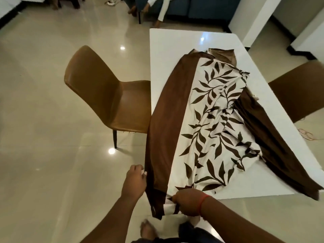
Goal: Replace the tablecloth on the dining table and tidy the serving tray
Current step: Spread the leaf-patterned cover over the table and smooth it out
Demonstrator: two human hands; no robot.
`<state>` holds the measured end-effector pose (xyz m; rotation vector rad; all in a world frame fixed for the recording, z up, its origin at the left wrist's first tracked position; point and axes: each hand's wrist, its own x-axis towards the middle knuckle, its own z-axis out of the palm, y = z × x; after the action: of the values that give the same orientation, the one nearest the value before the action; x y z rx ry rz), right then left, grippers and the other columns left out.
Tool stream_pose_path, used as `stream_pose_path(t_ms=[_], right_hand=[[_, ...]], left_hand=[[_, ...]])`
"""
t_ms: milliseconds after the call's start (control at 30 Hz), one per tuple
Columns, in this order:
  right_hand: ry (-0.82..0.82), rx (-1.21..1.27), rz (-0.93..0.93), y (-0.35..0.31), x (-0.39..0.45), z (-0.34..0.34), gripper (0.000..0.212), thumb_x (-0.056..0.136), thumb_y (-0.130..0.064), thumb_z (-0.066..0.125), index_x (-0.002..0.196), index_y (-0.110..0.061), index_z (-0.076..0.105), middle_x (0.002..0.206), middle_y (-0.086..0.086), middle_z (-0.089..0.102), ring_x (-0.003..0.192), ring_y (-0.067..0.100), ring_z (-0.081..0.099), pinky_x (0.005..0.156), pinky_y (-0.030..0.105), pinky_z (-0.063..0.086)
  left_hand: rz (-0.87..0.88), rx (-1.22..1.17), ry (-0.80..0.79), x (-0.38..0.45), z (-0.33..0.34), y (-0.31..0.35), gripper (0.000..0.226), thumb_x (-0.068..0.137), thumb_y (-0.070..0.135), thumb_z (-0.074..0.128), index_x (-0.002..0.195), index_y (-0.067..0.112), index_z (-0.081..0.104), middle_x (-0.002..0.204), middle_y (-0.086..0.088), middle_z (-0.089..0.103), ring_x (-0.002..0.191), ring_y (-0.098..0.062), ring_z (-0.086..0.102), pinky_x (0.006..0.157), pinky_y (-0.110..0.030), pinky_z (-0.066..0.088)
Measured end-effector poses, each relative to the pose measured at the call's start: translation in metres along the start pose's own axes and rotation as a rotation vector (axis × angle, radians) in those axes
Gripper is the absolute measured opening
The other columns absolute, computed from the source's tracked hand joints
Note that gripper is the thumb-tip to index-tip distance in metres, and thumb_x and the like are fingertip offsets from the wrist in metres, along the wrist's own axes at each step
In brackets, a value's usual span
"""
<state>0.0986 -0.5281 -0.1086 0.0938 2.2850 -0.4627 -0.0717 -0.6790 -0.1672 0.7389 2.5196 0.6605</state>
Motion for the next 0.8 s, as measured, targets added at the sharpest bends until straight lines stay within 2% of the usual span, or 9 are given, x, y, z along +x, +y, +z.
stream_pose_path(t_ms=[100, 267, 367, 533, 600, 700, 800], right_hand=[[0.079, 0.117, 0.053, 0.006, -0.016, 0.002, 0.025, 0.097, -0.022, 0.049, 0.112, -0.011, 0.065, 0.111, 0.012, 0.064, 0.101, 0.029, 0.061, 0.092, 0.042, 0.05], [0.421, 0.305, 0.211, 0.049, -0.053, 0.014, 0.026, 0.097, -0.031, 0.046, 0.105, -0.017, 0.066, 0.106, 0.003, 0.063, 0.098, 0.019, 0.057, 0.089, 0.034, 0.047], [0.514, 0.301, 0.31, 0.094, -0.076, 0.026, 0.021, 0.097, -0.03, 0.048, 0.104, -0.018, 0.064, 0.105, 0.004, 0.062, 0.1, 0.021, 0.056, 0.088, 0.033, 0.045], [0.635, 0.317, 0.455, 0.172, -0.109, 0.047, 0.02, 0.096, -0.03, 0.051, 0.108, -0.022, 0.064, 0.111, 0.001, 0.059, 0.108, 0.023, 0.055, 0.093, 0.034, 0.046], [0.682, 0.277, 0.589, 0.207, -0.127, 0.056, 0.027, 0.093, -0.029, 0.054, 0.118, -0.022, 0.06, 0.118, 0.002, 0.057, 0.111, 0.025, 0.053, 0.092, 0.037, 0.047], [0.782, 0.099, 0.835, 0.291, -0.173, 0.088, 0.038, 0.08, -0.023, 0.064, 0.118, -0.018, 0.06, 0.116, 0.008, 0.059, 0.1, 0.032, 0.056, 0.08, 0.043, 0.049], [0.742, 0.106, 0.944, 0.338, -0.203, 0.106, 0.048, 0.081, -0.03, 0.068, 0.126, -0.019, 0.055, 0.121, 0.009, 0.058, 0.104, 0.034, 0.056, 0.082, 0.046, 0.05]], left_hand=[[0.191, 0.185, 0.016, 0.002, 0.012, 0.023, 0.027, 0.097, 0.031, 0.055, 0.122, 0.021, 0.059, 0.126, -0.002, 0.054, 0.114, -0.022, 0.053, 0.098, -0.033, 0.049], [0.478, 0.347, 0.016, 0.008, 0.033, 0.067, 0.032, 0.087, 0.031, 0.064, 0.118, 0.022, 0.064, 0.124, -0.003, 0.059, 0.111, -0.023, 0.056, 0.097, -0.038, 0.049], [0.631, 0.362, -0.027, 0.008, 0.047, 0.105, 0.034, 0.089, 0.032, 0.058, 0.122, 0.024, 0.059, 0.128, -0.001, 0.056, 0.116, -0.02, 0.053, 0.104, -0.038, 0.043], [0.742, 0.386, -0.068, 0.005, 0.085, 0.171, 0.036, 0.09, 0.034, 0.055, 0.124, 0.025, 0.057, 0.13, 0.001, 0.054, 0.121, -0.021, 0.05, 0.109, -0.039, 0.039], [0.768, 0.401, -0.101, 0.0, 0.106, 0.199, 0.035, 0.088, 0.034, 0.056, 0.12, 0.023, 0.059, 0.125, 0.0, 0.056, 0.115, -0.022, 0.053, 0.106, -0.039, 0.042], [0.838, 0.454, -0.087, -0.012, 0.157, 0.268, 0.034, 0.086, 0.036, 0.053, 0.117, 0.021, 0.057, 0.121, -0.001, 0.056, 0.11, -0.024, 0.055, 0.099, -0.037, 0.045], [0.791, 0.446, -0.112, -0.02, 0.187, 0.301, 0.046, 0.084, 0.041, 0.059, 0.124, 0.019, 0.055, 0.127, -0.003, 0.056, 0.113, -0.024, 0.054, 0.098, -0.038, 0.047]])
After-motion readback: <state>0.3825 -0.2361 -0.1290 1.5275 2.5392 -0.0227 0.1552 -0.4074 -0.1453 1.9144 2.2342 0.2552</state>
